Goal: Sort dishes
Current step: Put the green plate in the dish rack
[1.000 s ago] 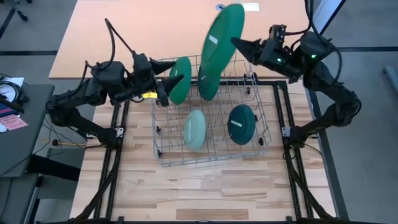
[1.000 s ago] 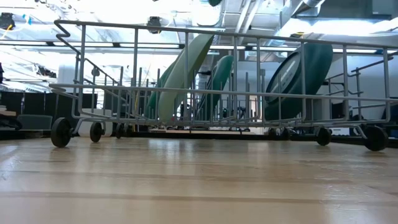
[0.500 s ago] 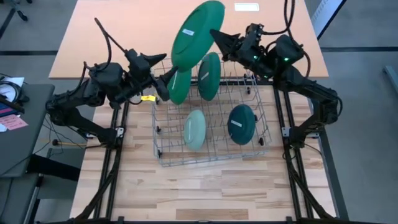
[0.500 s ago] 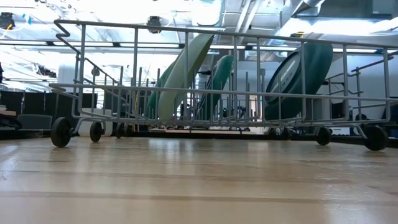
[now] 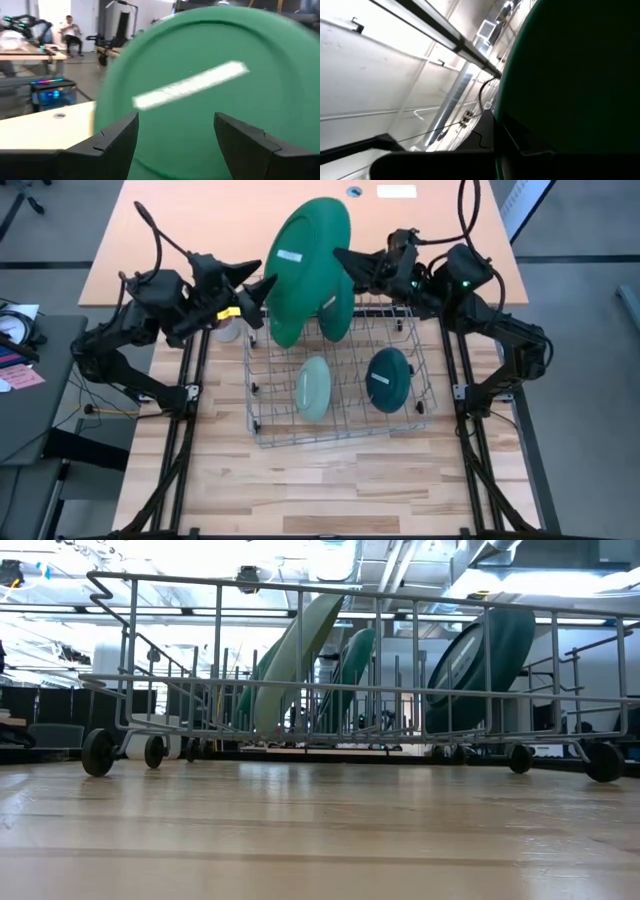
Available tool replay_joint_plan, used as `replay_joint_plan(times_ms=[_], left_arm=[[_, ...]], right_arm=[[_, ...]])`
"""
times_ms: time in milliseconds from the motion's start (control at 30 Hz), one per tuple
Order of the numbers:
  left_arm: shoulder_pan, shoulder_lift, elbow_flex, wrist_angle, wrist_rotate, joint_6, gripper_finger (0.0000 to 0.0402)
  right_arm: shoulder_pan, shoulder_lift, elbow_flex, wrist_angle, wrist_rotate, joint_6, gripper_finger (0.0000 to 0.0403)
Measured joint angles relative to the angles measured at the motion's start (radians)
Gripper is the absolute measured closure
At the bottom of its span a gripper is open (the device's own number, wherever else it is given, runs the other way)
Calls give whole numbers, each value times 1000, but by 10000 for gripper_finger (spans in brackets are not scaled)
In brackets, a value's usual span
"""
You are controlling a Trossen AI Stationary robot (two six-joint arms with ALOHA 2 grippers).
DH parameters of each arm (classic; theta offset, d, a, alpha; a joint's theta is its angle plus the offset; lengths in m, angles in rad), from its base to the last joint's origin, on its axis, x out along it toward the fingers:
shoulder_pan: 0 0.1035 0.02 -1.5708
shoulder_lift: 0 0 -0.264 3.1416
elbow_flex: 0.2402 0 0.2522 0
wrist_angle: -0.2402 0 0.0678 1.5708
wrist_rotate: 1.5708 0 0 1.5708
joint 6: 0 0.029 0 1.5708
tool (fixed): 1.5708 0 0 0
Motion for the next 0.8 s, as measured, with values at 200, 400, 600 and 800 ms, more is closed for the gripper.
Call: replay_joint_plan(times_ms=[200, 400, 600, 800], left_arm=[[66, -2, 31, -131, 104, -114, 150], [132, -15, 39, -174, 263, -230, 151], [176, -44, 39, -186, 264, -233, 151], [241, -70, 39, -209, 439, -241, 151]], right_arm=[[43, 0, 0, -15, -54, 0, 398], [65, -1, 0, -62, -133, -8, 397], [101, -3, 0, -150, -149, -14, 397], [113, -15, 0, -235, -219, -39, 397]])
